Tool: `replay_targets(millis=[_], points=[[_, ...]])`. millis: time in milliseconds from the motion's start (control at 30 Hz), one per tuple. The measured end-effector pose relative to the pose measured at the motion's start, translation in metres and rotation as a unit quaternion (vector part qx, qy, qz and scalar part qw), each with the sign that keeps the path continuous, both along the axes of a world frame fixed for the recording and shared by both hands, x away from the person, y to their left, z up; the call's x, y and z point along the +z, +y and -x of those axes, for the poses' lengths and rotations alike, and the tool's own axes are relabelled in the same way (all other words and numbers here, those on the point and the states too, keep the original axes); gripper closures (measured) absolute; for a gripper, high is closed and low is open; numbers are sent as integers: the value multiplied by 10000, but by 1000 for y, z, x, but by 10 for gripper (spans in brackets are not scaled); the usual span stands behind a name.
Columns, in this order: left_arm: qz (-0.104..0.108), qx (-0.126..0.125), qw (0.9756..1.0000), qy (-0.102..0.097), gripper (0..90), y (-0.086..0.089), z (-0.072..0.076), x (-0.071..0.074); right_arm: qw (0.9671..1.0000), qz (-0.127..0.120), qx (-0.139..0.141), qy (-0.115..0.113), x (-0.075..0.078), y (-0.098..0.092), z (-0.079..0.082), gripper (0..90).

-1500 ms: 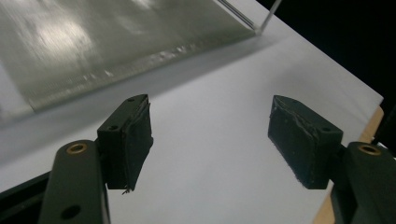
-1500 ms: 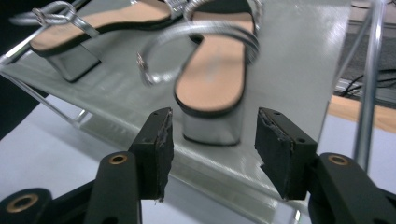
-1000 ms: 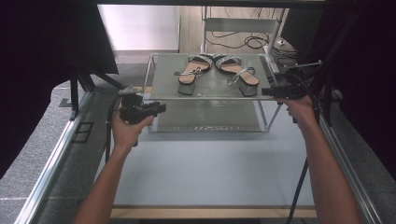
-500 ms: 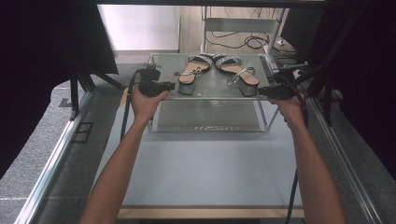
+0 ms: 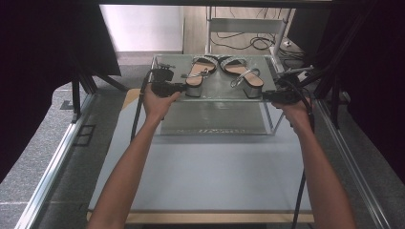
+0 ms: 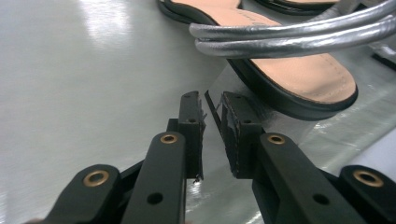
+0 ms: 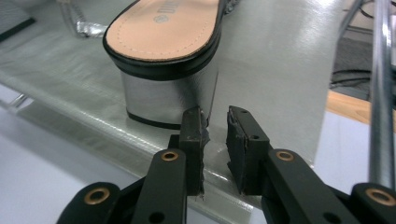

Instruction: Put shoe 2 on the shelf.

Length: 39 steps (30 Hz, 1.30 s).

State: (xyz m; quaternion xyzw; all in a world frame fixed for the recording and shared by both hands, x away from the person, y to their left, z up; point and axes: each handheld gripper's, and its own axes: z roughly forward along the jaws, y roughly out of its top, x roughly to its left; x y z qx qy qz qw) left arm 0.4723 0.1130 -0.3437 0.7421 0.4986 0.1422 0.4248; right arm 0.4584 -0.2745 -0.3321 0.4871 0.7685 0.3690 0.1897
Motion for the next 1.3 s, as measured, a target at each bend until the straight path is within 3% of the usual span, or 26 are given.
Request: replay_targets(millis=[433,700,867,933,1000,1133,1167,1300], points=[[58,-83,9999,51,772,-11,0,-2,9984,-185,524,-60,-3,19,-2,754],[58,-232,9997,62,773,-31,2,-1,9970,-234,734,-82,-3,36,-3,750],[-9,-267,9996,46,741,-33,3,0,9969,-217,747,-90,-3,36,-3,711],[100,-262,9996,98,730,-32,1,-1,9981,-176,579,-95,-4,33,-5,711],[61,-259,9996,65,742,-33,2,0,9986,-212,476,-92,-7,32,-8,715],[23,-292,9996,18,773,-37,3,0,9985,-108,481,-238,-9,44,-9,808],[41,-307,9995,21,778,-38,3,0,9980,-195,560,-199,-9,48,-9,855],[55,-348,9994,42,799,-43,4,-1,9975,-212,651,-198,-10,58,-8,898]])
